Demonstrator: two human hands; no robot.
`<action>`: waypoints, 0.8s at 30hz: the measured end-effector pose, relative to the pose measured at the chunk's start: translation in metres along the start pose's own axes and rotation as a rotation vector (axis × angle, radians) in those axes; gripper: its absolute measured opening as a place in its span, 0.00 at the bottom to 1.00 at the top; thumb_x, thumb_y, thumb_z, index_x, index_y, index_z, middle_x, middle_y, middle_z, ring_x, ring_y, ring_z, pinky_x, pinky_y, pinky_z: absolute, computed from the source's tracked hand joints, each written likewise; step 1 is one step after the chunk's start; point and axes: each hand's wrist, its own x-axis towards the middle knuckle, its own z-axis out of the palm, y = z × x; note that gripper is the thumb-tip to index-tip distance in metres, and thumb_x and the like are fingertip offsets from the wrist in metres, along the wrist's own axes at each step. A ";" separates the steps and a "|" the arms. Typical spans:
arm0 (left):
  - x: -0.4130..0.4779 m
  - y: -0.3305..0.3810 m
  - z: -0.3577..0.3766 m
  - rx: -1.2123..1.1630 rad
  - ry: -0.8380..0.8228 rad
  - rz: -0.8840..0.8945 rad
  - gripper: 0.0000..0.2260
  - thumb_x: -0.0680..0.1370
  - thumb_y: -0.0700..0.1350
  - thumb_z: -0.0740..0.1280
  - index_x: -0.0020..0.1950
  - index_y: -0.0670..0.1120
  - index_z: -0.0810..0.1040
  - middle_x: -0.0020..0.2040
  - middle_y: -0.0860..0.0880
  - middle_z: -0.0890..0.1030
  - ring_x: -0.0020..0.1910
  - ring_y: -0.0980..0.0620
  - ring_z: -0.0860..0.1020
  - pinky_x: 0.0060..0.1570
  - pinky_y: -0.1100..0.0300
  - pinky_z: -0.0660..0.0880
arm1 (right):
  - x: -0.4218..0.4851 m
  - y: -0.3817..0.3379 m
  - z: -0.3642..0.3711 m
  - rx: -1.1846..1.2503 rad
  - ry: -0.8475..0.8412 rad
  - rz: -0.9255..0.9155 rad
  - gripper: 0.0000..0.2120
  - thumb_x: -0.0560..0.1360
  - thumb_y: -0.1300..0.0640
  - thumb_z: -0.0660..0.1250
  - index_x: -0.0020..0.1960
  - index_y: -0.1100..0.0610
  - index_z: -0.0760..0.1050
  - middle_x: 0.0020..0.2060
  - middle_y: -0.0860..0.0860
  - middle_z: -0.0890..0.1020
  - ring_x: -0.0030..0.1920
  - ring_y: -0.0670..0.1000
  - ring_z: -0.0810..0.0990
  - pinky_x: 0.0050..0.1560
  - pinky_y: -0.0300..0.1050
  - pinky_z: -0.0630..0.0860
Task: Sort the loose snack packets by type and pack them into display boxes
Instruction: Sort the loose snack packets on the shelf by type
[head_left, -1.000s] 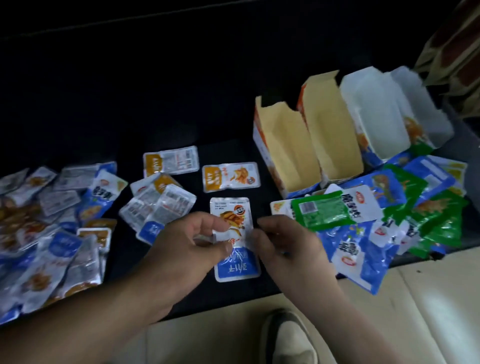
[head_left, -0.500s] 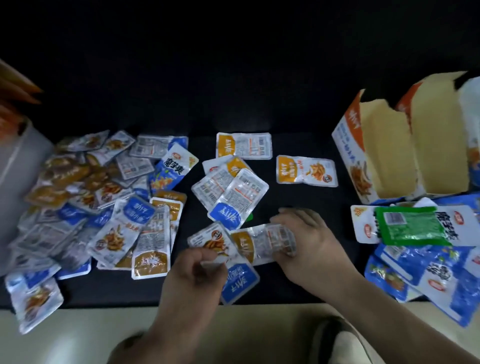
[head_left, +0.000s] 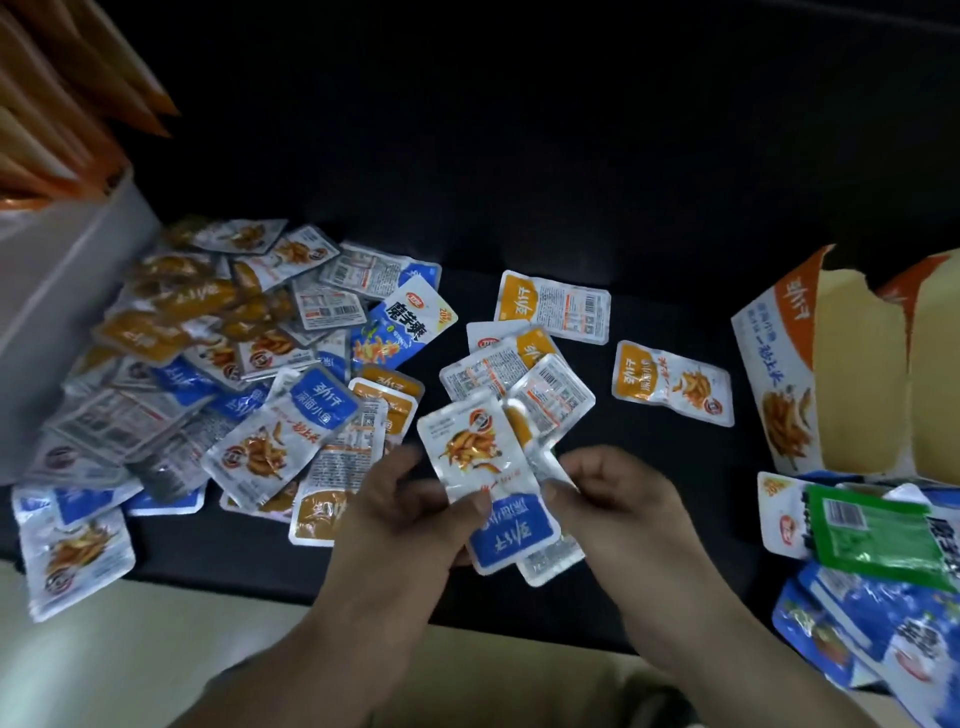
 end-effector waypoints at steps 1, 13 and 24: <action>0.001 0.000 0.002 0.026 0.007 0.010 0.13 0.78 0.37 0.73 0.60 0.48 0.81 0.45 0.50 0.88 0.43 0.52 0.87 0.40 0.52 0.84 | -0.003 -0.003 0.007 0.061 -0.029 0.023 0.04 0.79 0.63 0.70 0.48 0.57 0.83 0.41 0.52 0.88 0.39 0.47 0.87 0.34 0.36 0.79; 0.027 0.006 -0.022 -0.073 0.173 -0.009 0.06 0.78 0.44 0.76 0.49 0.52 0.81 0.39 0.56 0.87 0.43 0.52 0.86 0.46 0.49 0.81 | 0.055 -0.042 0.006 -0.939 -0.146 -0.505 0.33 0.76 0.60 0.70 0.74 0.34 0.66 0.74 0.37 0.68 0.69 0.39 0.71 0.66 0.50 0.77; 0.021 -0.001 -0.029 -0.061 0.180 0.025 0.05 0.80 0.43 0.73 0.53 0.52 0.81 0.43 0.57 0.88 0.42 0.59 0.86 0.42 0.56 0.80 | 0.089 -0.044 0.011 -1.324 -0.074 -0.432 0.36 0.67 0.42 0.80 0.70 0.44 0.69 0.60 0.45 0.72 0.64 0.48 0.69 0.60 0.48 0.74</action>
